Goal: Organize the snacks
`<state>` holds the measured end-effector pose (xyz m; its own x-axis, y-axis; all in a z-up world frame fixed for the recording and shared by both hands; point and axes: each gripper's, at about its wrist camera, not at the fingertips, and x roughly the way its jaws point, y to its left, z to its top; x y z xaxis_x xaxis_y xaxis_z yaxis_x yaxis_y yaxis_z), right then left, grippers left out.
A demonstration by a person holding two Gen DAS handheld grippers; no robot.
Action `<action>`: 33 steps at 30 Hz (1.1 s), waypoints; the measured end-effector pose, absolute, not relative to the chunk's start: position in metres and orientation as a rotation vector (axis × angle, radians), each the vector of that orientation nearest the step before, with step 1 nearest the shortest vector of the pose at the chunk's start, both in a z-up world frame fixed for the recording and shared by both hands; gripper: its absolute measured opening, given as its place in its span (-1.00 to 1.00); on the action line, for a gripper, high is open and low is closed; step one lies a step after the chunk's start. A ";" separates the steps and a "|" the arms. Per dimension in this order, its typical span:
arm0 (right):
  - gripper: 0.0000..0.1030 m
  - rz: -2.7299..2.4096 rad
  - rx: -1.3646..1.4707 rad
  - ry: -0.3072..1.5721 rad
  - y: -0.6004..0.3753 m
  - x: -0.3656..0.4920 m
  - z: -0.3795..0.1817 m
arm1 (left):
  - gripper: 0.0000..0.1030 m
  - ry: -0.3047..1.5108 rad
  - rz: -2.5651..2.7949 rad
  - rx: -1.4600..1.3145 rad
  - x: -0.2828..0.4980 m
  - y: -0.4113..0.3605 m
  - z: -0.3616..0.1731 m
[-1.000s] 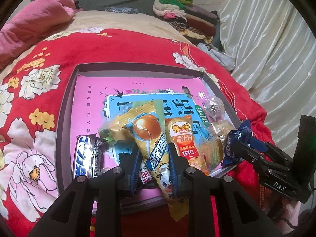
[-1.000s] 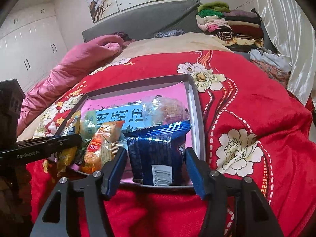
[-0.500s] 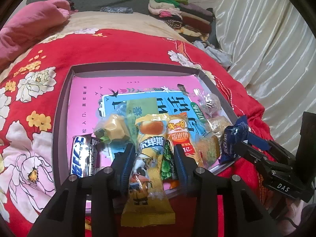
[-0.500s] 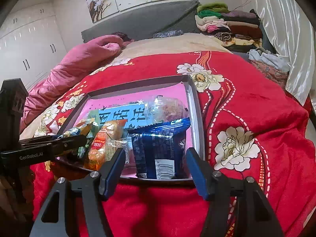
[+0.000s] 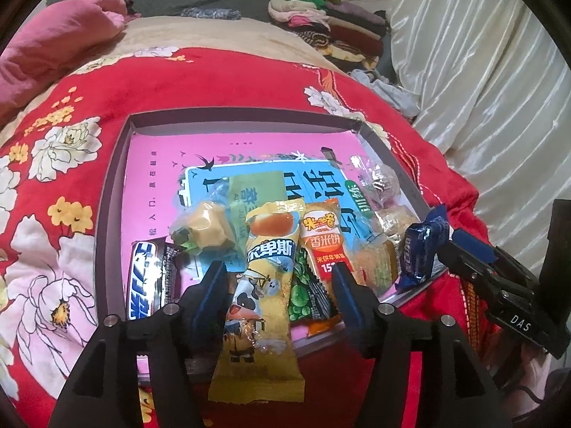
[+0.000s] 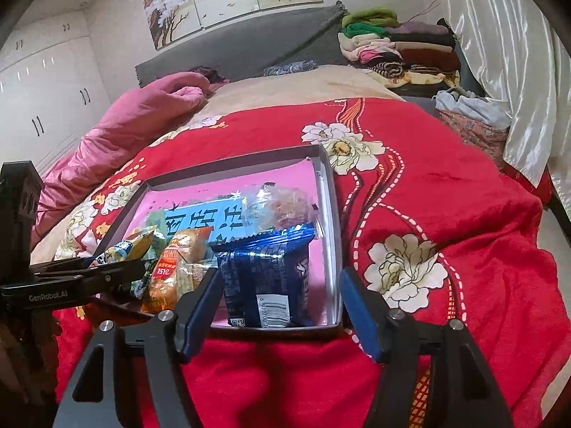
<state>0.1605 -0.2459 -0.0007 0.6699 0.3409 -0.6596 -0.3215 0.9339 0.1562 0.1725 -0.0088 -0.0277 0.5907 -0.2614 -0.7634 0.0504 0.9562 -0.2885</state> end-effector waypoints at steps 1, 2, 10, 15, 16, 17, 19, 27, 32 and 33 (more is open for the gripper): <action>0.38 0.372 0.027 0.746 -0.246 0.160 0.000 | 0.33 0.920 -0.183 -0.247 0.172 -0.009 -0.027; 0.46 0.370 0.024 0.741 -0.246 0.159 0.001 | 0.35 0.916 -0.183 -0.244 0.172 -0.009 -0.025; 0.63 0.361 0.013 0.707 -0.245 0.151 0.014 | 0.49 0.887 -0.180 -0.223 0.167 -0.010 -0.013; 0.71 0.366 0.003 0.686 -0.241 0.143 0.025 | 0.54 0.859 -0.169 -0.218 0.158 -0.009 0.002; 0.73 0.368 0.001 0.682 -0.240 0.141 0.027 | 0.55 0.858 -0.164 -0.219 0.155 -0.008 0.005; 0.76 0.370 -0.001 0.678 -0.239 0.139 0.029 | 0.55 0.859 -0.158 -0.220 0.153 -0.008 0.007; 0.79 0.376 -0.007 0.671 -0.236 0.134 0.034 | 0.55 0.858 -0.152 -0.225 0.148 -0.007 0.011; 0.84 0.408 -0.022 0.673 -0.230 0.108 0.046 | 0.55 0.871 -0.106 -0.215 0.111 0.000 0.022; 0.85 0.440 -0.021 0.706 -0.222 0.090 0.045 | 0.55 0.900 -0.085 -0.218 0.088 -0.002 0.023; 0.86 0.447 -0.026 0.707 -0.220 0.085 0.046 | 0.55 0.900 -0.081 -0.223 0.083 -0.003 0.024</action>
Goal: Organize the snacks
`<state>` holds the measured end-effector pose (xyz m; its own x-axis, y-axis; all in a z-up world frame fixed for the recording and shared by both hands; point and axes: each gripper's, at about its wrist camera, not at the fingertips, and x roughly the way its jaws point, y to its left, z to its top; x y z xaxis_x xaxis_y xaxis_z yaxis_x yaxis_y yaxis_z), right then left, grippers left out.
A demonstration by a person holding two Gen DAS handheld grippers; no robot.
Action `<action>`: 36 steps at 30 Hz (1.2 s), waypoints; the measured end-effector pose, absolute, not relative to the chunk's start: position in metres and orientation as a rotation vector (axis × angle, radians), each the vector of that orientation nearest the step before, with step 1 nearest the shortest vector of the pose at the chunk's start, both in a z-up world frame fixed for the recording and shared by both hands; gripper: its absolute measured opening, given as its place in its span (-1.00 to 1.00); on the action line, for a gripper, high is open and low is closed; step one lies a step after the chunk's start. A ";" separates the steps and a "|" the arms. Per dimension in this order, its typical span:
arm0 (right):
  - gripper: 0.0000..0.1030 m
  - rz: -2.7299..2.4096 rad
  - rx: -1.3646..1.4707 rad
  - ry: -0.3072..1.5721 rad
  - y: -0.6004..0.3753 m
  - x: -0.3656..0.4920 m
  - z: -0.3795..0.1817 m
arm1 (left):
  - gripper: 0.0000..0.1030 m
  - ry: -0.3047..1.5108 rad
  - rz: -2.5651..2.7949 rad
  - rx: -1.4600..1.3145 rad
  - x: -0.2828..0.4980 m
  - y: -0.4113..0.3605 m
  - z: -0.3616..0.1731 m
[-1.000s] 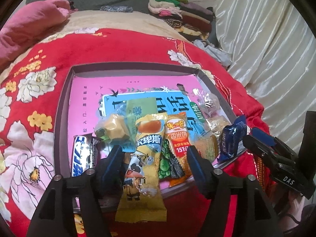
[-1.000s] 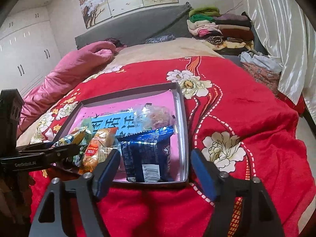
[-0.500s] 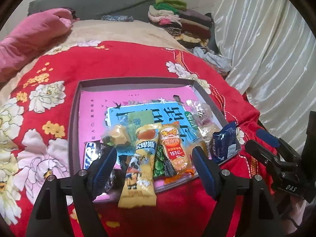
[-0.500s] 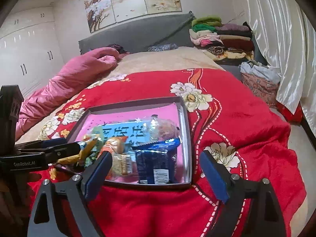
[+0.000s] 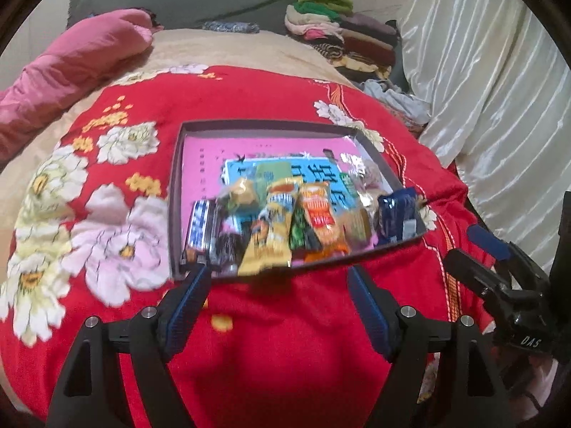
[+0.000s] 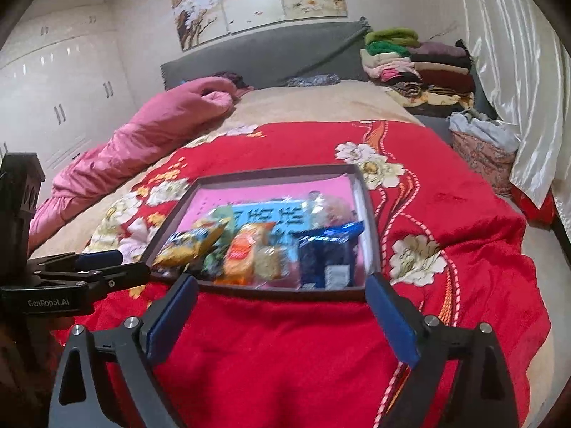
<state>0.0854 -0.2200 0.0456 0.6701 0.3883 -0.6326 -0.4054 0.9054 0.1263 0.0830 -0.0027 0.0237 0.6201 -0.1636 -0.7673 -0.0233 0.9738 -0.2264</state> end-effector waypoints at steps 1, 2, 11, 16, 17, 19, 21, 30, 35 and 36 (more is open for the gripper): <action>0.86 0.455 -0.027 0.708 -0.218 0.082 0.046 | 0.55 0.901 -0.077 -0.226 0.078 -0.004 0.024; 0.89 0.462 -0.026 0.709 -0.217 0.078 0.047 | 0.55 0.901 -0.066 -0.226 0.072 -0.004 0.024; 0.94 0.470 -0.051 0.722 -0.207 0.054 0.045 | 0.55 0.908 -0.017 -0.230 0.044 -0.007 0.023; 0.94 0.463 -0.057 0.714 -0.208 0.047 0.044 | 0.55 0.904 0.000 -0.221 0.035 -0.010 0.025; 0.94 0.463 -0.062 0.717 -0.207 0.046 0.043 | 0.55 0.908 0.000 -0.216 0.034 -0.012 0.024; 0.94 0.456 -0.074 0.722 -0.206 0.045 0.040 | 0.55 0.907 -0.002 -0.214 0.031 -0.014 0.024; 0.94 0.451 -0.079 0.728 -0.205 0.043 0.039 | 0.55 0.907 0.000 -0.208 0.029 -0.015 0.025; 0.94 0.439 -0.084 0.737 -0.208 0.041 0.036 | 0.55 0.906 0.004 -0.200 0.024 -0.018 0.027; 0.94 0.436 -0.083 0.744 -0.208 0.040 0.034 | 0.55 0.905 0.004 -0.190 0.022 -0.020 0.027; 0.94 0.436 -0.084 0.743 -0.209 0.040 0.033 | 0.55 0.906 0.004 -0.189 0.022 -0.020 0.027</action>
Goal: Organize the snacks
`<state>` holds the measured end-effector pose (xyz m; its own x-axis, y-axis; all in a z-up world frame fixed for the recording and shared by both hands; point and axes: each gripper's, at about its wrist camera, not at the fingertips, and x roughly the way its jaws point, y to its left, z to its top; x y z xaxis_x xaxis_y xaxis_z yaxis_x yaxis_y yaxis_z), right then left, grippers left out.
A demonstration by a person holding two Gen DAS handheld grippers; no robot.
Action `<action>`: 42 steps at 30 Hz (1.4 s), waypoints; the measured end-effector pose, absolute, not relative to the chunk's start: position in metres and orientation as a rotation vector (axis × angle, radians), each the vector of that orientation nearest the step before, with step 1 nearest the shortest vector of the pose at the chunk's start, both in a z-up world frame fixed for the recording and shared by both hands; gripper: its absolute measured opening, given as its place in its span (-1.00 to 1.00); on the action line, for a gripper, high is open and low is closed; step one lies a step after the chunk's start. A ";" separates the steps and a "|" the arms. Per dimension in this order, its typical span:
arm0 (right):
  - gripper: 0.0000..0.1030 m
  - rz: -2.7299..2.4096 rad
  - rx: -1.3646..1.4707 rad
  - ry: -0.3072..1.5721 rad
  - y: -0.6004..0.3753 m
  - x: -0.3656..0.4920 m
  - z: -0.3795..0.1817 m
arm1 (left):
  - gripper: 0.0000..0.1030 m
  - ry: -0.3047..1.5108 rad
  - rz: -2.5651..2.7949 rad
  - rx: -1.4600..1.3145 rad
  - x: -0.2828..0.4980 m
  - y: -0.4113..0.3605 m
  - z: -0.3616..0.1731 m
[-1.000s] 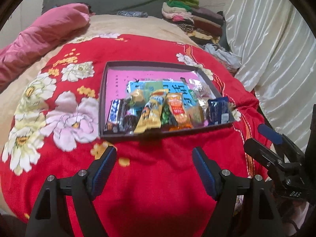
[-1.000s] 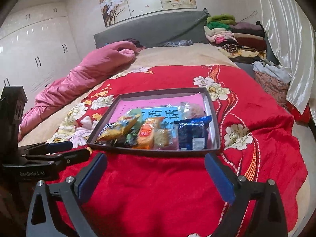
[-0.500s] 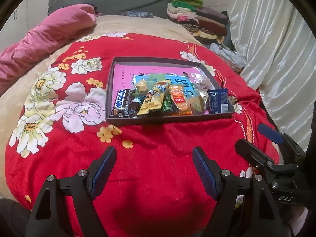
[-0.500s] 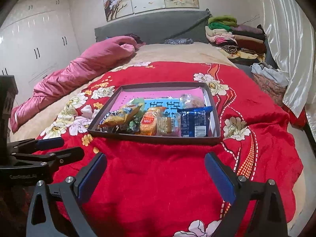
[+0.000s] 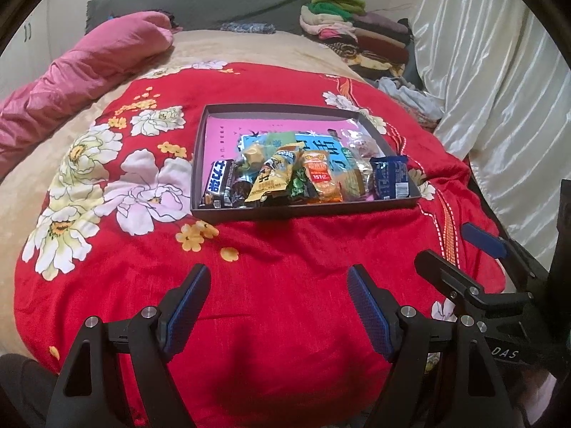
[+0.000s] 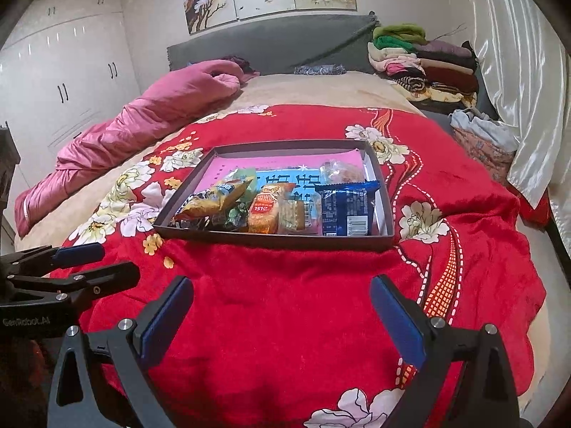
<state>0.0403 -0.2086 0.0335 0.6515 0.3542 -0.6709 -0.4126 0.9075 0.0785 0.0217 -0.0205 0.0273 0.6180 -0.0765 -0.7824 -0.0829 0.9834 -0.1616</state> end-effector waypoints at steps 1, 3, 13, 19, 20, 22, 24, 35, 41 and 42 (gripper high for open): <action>0.94 0.435 -0.083 0.745 -0.209 0.041 0.033 | 0.55 0.908 0.005 -0.188 0.021 -0.020 0.027; 0.94 0.434 -0.083 0.754 -0.209 0.041 0.031 | 0.55 0.909 0.005 -0.188 0.021 -0.021 0.027; 0.94 0.434 -0.079 0.758 -0.210 0.043 0.028 | 0.55 0.912 0.009 -0.186 0.020 -0.020 0.027; 0.94 0.427 -0.073 0.768 -0.212 0.044 0.025 | 0.55 0.902 0.007 -0.190 0.018 -0.019 0.028; 0.94 0.426 -0.071 0.768 -0.212 0.044 0.025 | 0.55 0.901 0.007 -0.187 0.018 -0.019 0.028; 0.94 0.424 -0.073 0.764 -0.213 0.044 0.025 | 0.55 0.899 0.010 -0.183 0.018 -0.020 0.029; 0.94 0.423 -0.076 0.767 -0.212 0.044 0.024 | 0.55 0.901 0.007 -0.182 0.018 -0.020 0.029; 0.94 0.423 -0.082 0.763 -0.210 0.043 0.024 | 0.55 0.914 0.002 -0.188 0.018 -0.021 0.028; 0.94 0.424 -0.082 0.764 -0.211 0.042 0.025 | 0.55 0.916 0.000 -0.189 0.018 -0.023 0.026; 0.94 0.424 -0.081 0.763 -0.211 0.042 0.025 | 0.55 0.917 0.002 -0.189 0.018 -0.023 0.026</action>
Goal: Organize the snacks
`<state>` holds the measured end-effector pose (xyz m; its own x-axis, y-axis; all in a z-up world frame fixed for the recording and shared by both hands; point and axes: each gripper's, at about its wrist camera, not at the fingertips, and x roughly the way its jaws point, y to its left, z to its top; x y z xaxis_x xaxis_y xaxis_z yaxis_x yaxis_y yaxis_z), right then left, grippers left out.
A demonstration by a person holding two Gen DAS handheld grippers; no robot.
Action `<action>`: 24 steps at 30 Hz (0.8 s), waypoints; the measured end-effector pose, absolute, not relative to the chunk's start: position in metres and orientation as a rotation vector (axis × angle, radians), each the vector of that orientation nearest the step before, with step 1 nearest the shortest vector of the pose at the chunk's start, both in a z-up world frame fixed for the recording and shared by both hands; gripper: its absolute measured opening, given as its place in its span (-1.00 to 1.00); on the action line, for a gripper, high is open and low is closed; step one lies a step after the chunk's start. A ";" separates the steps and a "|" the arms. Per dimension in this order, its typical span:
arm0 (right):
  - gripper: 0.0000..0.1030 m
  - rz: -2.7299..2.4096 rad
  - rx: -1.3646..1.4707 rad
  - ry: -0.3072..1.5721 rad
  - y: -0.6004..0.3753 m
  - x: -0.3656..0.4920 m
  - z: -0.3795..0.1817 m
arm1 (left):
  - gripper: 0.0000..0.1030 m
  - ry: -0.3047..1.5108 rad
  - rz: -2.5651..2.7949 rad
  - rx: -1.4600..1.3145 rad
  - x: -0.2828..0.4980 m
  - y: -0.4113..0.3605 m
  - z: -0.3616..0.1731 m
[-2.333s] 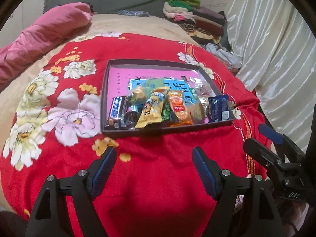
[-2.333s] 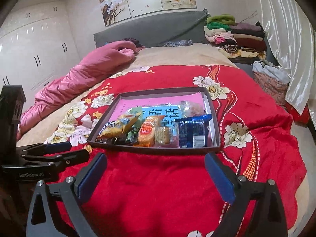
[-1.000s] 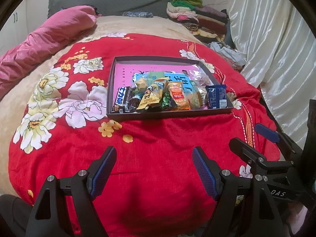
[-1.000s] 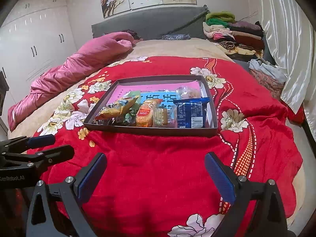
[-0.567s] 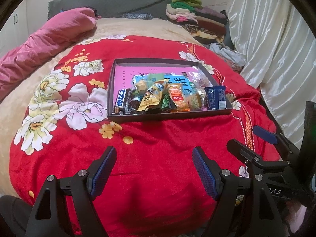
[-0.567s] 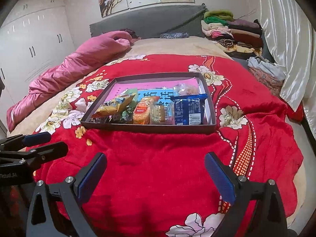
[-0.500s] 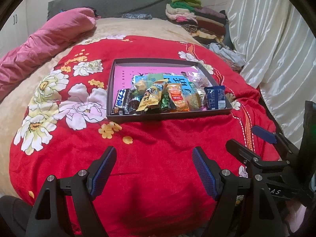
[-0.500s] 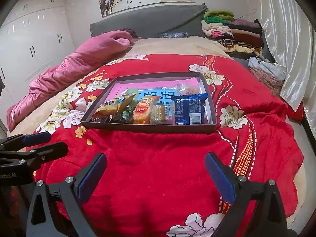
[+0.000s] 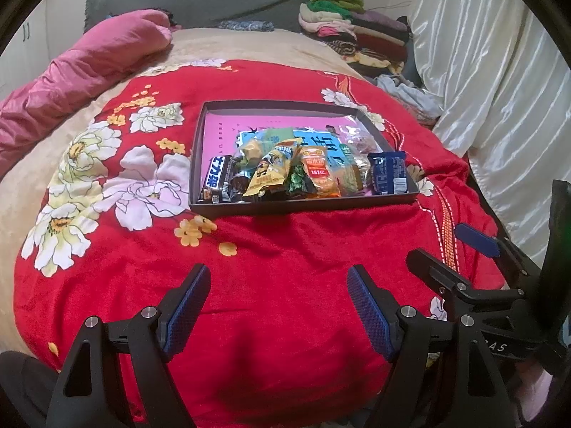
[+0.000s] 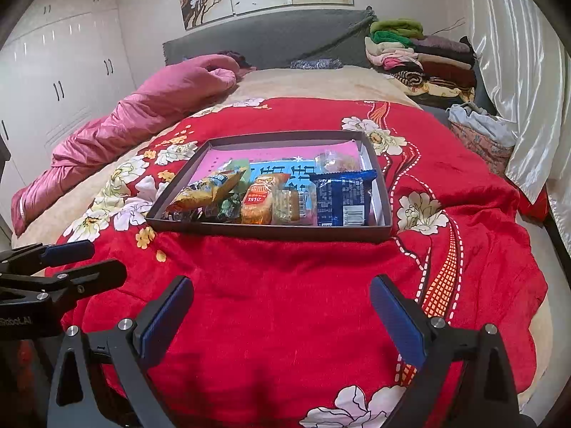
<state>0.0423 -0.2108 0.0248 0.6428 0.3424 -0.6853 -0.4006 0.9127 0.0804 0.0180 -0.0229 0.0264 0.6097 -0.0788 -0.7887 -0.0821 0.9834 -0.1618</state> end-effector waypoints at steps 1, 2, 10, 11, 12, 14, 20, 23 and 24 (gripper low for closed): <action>0.94 0.423 -0.082 0.765 -0.211 0.043 0.024 | 0.55 0.917 0.003 -0.190 0.019 -0.023 0.026; 0.94 0.424 -0.082 0.764 -0.211 0.043 0.025 | 0.55 0.916 0.004 -0.192 0.019 -0.022 0.027; 0.94 0.429 -0.077 0.765 -0.210 0.043 0.024 | 0.55 0.919 0.007 -0.186 0.019 -0.022 0.027; 0.94 0.429 -0.076 0.766 -0.209 0.044 0.024 | 0.55 0.918 0.011 -0.183 0.019 -0.022 0.027; 0.94 0.430 -0.077 0.763 -0.210 0.043 0.024 | 0.55 0.916 0.012 -0.183 0.019 -0.022 0.027; 0.94 0.430 -0.078 0.766 -0.210 0.043 0.024 | 0.55 0.920 0.011 -0.182 0.019 -0.022 0.027; 0.94 0.429 -0.078 0.760 -0.212 0.042 0.025 | 0.55 0.918 0.017 -0.181 0.019 -0.021 0.026; 0.94 0.429 -0.077 0.761 -0.212 0.043 0.025 | 0.55 0.919 0.015 -0.181 0.020 -0.022 0.026; 0.94 0.429 -0.076 0.761 -0.212 0.043 0.025 | 0.55 0.919 0.017 -0.180 0.019 -0.023 0.025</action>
<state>0.0425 -0.2115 0.0250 0.6424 0.3489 -0.6823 -0.4033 0.9110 0.0862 0.0195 -0.0229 0.0254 0.6079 -0.0622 -0.7915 -0.0912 0.9849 -0.1474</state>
